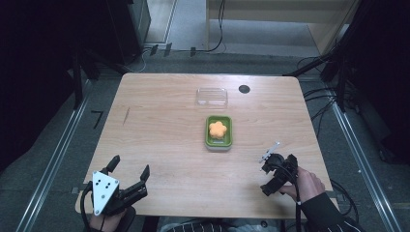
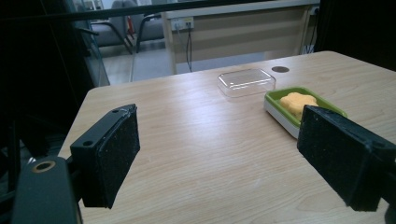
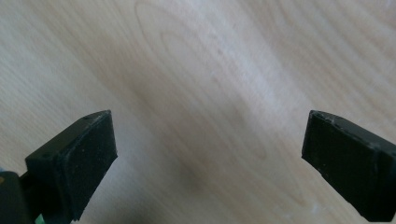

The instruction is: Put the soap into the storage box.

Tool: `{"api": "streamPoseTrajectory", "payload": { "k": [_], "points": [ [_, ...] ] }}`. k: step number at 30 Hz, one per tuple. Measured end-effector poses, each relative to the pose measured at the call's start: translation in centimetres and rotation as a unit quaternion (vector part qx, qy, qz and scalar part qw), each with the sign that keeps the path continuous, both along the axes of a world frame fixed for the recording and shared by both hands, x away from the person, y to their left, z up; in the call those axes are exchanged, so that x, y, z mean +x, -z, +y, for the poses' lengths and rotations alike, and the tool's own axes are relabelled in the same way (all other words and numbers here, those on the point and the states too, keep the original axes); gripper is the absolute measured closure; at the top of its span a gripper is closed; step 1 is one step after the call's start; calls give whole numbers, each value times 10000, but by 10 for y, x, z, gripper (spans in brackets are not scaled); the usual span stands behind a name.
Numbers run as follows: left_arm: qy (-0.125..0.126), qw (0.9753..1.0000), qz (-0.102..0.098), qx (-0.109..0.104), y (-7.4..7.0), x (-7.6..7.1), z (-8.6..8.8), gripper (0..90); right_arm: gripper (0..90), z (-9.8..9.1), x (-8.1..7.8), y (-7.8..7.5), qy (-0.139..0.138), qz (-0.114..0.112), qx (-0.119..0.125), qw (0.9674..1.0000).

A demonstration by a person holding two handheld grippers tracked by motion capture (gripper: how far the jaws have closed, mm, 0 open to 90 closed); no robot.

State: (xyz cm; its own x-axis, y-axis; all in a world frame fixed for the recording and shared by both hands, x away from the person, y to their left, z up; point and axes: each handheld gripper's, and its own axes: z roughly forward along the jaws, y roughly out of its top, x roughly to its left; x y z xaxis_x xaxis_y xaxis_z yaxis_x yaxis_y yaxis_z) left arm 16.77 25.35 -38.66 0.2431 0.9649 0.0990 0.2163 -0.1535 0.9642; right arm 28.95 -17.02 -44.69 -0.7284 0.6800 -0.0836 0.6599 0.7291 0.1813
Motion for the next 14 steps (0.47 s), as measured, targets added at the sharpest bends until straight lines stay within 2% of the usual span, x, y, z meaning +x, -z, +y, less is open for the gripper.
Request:
{"api": "streamPoseTrajectory", "payload": {
  "k": [2,10,14],
  "points": [
    [-5,10000,-8,-2,0,0,0,137,31,-3,-5,3,81,47,19,10000],
    [-8,10000,-9,5,0,0,-1,137,31,-8,-19,12,55,175,-27,9998],
    [-2,10000,-2,33,0,1,-2,137,33,-11,-19,11,100,72,26,9999]
  ]
}}
